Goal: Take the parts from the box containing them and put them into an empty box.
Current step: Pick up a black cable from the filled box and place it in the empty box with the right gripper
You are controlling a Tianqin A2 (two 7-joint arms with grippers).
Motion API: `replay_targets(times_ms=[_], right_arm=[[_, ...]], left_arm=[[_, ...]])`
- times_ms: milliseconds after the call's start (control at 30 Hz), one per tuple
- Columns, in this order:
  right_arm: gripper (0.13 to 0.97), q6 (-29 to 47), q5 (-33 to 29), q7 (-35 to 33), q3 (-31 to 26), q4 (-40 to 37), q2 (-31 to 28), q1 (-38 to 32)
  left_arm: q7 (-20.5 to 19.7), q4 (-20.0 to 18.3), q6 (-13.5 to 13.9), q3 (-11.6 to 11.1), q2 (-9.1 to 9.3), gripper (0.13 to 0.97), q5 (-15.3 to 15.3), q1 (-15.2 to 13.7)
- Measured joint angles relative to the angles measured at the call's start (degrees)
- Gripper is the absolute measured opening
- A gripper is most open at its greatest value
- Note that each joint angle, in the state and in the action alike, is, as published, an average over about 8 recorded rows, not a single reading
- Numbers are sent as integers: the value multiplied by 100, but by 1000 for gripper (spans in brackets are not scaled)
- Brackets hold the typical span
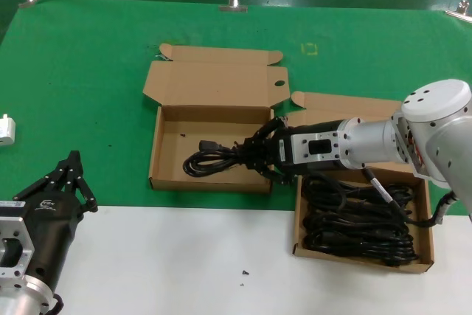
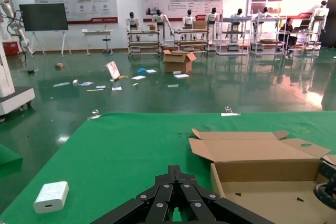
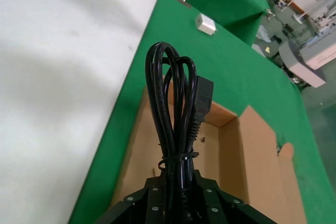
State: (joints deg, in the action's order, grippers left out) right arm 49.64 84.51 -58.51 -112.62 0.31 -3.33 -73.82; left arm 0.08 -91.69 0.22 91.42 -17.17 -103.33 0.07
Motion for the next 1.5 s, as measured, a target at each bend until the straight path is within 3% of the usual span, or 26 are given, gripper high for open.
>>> replay_targets(times_ms=[1500], right_arm=[[225, -249, 223, 399, 38, 37, 325, 110]], left_arm=[[0, 0, 0, 0, 0, 139, 0, 0]])
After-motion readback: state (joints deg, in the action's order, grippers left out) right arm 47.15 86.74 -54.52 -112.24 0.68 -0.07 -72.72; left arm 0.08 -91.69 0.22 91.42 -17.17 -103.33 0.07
